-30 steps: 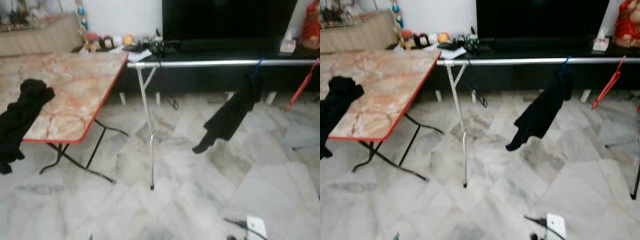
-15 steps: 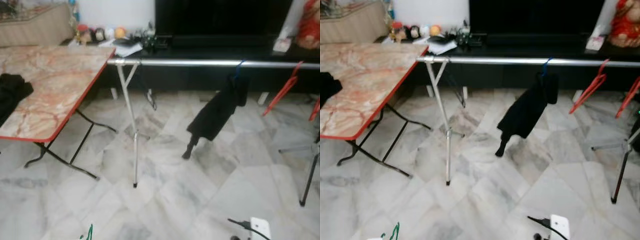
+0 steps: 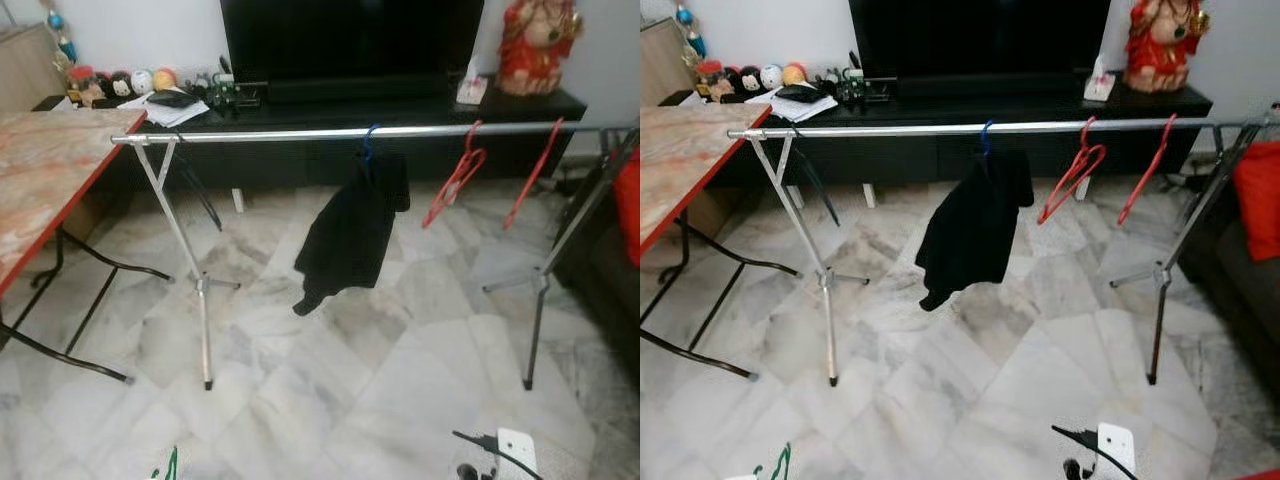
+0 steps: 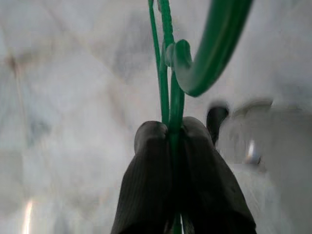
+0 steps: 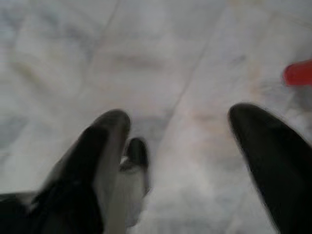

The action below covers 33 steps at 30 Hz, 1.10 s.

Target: Hang hanger

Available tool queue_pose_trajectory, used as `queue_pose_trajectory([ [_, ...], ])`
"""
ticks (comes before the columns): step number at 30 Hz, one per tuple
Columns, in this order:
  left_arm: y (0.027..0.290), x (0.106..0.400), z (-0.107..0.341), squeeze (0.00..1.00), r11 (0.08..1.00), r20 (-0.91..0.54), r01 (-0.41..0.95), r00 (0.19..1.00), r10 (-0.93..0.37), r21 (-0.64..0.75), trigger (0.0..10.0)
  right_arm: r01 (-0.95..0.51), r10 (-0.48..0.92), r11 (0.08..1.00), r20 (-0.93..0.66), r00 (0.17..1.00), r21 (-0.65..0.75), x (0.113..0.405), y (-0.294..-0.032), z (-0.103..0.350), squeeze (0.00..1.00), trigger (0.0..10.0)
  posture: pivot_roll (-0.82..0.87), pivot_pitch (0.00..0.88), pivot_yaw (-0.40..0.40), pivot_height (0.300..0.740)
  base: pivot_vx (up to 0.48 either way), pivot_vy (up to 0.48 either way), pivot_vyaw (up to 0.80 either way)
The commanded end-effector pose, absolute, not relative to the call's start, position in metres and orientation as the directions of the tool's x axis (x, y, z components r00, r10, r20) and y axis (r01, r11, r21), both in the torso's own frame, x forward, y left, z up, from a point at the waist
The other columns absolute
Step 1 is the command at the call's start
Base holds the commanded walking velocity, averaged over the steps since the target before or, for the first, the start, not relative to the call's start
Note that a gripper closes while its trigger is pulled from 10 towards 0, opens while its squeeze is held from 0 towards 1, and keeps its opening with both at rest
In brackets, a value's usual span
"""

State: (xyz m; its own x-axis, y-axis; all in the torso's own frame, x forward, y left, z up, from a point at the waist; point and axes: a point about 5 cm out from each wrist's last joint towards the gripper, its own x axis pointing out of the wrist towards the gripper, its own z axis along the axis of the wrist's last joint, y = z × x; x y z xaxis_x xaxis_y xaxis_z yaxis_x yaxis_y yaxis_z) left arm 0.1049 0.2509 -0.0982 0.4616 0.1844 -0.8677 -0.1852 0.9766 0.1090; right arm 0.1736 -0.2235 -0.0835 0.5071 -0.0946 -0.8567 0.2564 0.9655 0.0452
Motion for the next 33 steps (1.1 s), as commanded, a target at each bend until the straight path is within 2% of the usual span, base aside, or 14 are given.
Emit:
queue_pose_trajectory([
  [1,0.245,0.105,-0.1,0.0,0.976,-0.872,-0.192,0.453,0.185,0.107,10.0,0.258,-0.105,0.966,-0.862,0.496,0.031,0.17,-0.229,-0.084,0.0,10.0,-0.06,0.0,0.039,0.74,0.0,0.0,0.0],
  [11,0.24,0.106,-0.101,0.0,0.974,-0.87,-0.191,0.454,0.194,0.118,10.0,0.235,-0.1,0.972,-0.862,0.497,0.022,0.171,-0.228,-0.084,0.0,10.0,-0.06,0.0,0.036,0.74,0.0,0.0,0.0],
  [12,0.252,0.112,-0.095,0.0,0.962,-0.833,-0.228,0.494,0.249,0.152,10.0,0.221,-0.1,0.975,-0.861,0.499,0.015,0.171,-0.228,-0.084,0.0,10.0,-0.07,0.0,0.031,0.74,0.0,0.0,0.0],
  [13,0.272,0.128,-0.081,0.0,0.936,-0.745,-0.296,0.577,0.334,0.191,10.0,0.21,-0.1,0.978,-0.86,0.5,0.008,0.171,-0.229,-0.083,0.0,10.0,-0.07,0.0,0.028,0.74,0.0,0.0,0.0],
  [16,0.283,0.151,-0.065,0.0,0.925,-0.648,-0.314,0.663,0.374,0.213,10.0,0.203,-0.098,0.979,-0.86,0.502,0.007,0.171,-0.23,-0.083,0.0,10.0,-0.07,0.0,0.024,0.74,0.0,0.0,0.0],
  [18,0.288,0.176,-0.045,0.0,0.926,-0.509,-0.312,0.774,0.376,0.21,10.0,0.195,-0.098,0.981,-0.86,0.5,0.002,0.171,-0.231,-0.083,0.0,10.0,-0.06,0.0,0.02,0.74,0.0,0.0,0.0],
  [20,0.287,0.189,-0.03,0.0,0.931,-0.404,-0.295,0.841,0.359,0.214,10.0,0.189,-0.098,0.982,-0.861,0.499,-0.002,0.171,-0.231,-0.083,0.0,10.0,-0.06,0.0,0.018,0.74,0.0,0.0,0.0],
  [24,0.26,0.214,0.02,0.0,0.947,-0.154,-0.213,0.955,0.254,0.241,10.0,0.165,-0.091,0.986,-0.863,0.498,-0.009,0.17,-0.231,-0.083,0.0,10.0,-0.05,0.0,0.013,0.74,0.0,0.0,0.0],
  [27,0.249,0.218,0.035,0.0,0.953,-0.103,-0.191,0.97,0.22,0.234,10.0,0.165,-0.092,0.986,-0.863,0.497,-0.009,0.17,-0.232,-0.083,0.0,10.0,-0.05,0.0,0.013,0.74,0.0,0.0,0.0],
  [28,0.229,0.223,0.057,0.0,0.961,-0.035,-0.151,0.986,0.164,0.233,10.0,0.158,-0.097,0.987,-0.862,0.498,-0.019,0.17,-0.233,-0.083,0.0,10.0,-0.05,0.0,0.011,0.74,0.0,0.0,0.0],
  [29,0.229,0.223,0.057,0.0,0.961,-0.035,-0.151,0.986,0.164,0.233,10.0,0.158,-0.097,0.987,-0.862,0.498,-0.019,0.17,-0.233,-0.083,0.0,10.0,-0.05,0.0,0.011,0.74,0.0,0.0,0.0],
  [33,0.199,0.224,0.077,0.0,0.977,0.053,-0.102,0.994,0.093,0.187,10.0,0.166,-0.11,0.986,-0.857,0.503,-0.029,0.17,-0.235,-0.082,0.0,10.0,-0.05,0.0,0.014,0.74,0.0,0.0,0.0],
])
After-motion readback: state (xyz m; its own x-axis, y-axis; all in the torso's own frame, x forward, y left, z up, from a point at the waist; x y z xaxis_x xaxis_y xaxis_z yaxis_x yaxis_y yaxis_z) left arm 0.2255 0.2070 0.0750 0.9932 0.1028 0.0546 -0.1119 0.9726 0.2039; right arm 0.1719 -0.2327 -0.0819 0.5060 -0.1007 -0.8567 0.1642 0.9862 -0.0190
